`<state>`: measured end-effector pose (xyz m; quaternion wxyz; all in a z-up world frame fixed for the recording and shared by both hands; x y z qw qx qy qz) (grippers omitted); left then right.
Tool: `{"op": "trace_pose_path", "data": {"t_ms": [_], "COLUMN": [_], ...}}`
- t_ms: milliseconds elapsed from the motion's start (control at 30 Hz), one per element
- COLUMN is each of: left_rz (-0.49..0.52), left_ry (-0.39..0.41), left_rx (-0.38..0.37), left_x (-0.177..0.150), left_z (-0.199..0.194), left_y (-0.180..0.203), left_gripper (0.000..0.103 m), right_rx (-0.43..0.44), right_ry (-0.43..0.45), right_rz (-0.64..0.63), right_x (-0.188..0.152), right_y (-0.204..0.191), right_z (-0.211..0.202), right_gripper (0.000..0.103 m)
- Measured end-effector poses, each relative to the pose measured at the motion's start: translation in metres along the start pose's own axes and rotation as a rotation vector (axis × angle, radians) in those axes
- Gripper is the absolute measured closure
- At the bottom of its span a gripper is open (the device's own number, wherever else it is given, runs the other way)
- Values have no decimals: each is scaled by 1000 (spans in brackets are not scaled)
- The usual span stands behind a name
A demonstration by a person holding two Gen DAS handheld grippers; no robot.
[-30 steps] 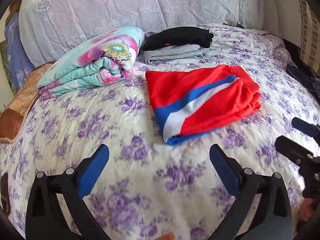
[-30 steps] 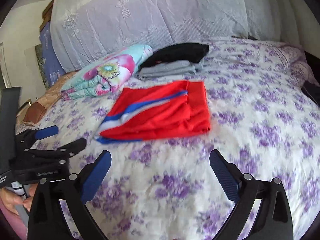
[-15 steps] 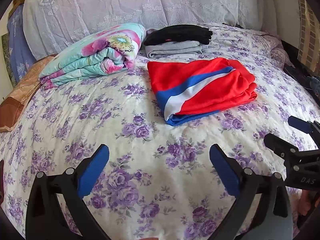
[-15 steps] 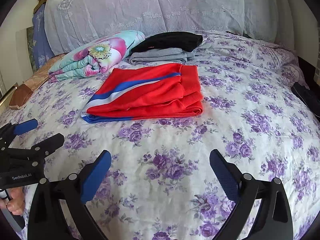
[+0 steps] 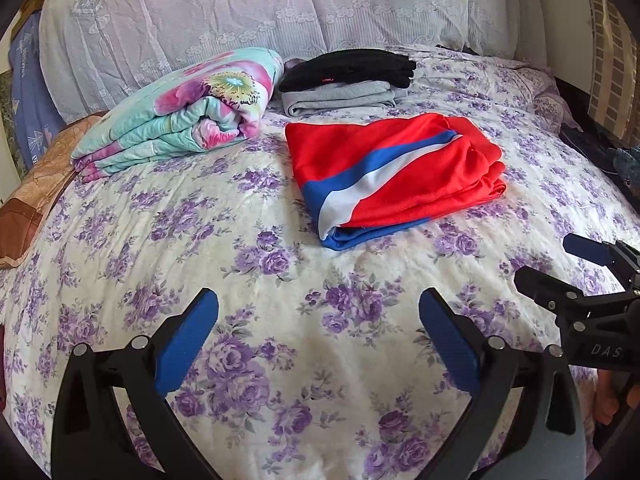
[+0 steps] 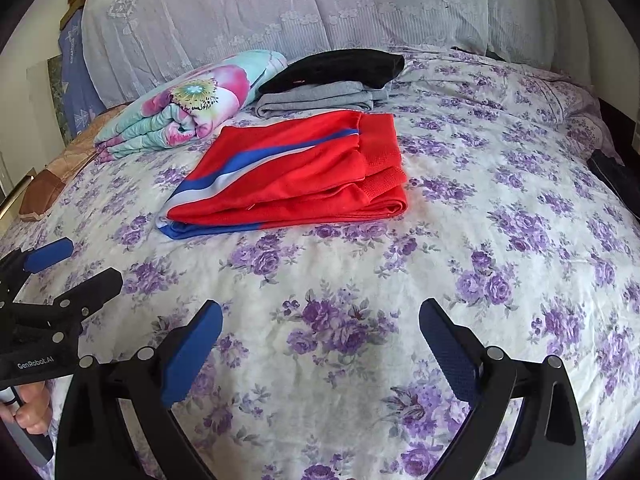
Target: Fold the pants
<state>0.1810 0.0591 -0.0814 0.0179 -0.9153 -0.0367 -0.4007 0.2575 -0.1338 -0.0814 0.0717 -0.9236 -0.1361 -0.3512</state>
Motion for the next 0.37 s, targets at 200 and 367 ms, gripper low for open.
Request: {"op": "trace_pose_path", "data": {"t_ms": [200,367], "left_rz": [6,18], "left_ry": [3,20], "left_rx": [3,14], "left_x": [1,1], "left_z": [-1,-4], "left_y": [0,2], "left_gripper": [5,5], "right_rx": [6,6], "right_ry": [-1,3], "right_rz": [-2,-4], "right_x": [0,0], "right_y": [-2,-2], "right_z": [1,1], "right_gripper": [4,4]}}
Point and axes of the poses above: each gripper's, at about its wrist camera, not at the fingertips, and z roughly the way its jaws point, y to its right, x to its top, the point moved 3 cm from there along z, roughly the way its jaws point, and after that the axes turned 6 degrees about -z, right-handed, at the moved point
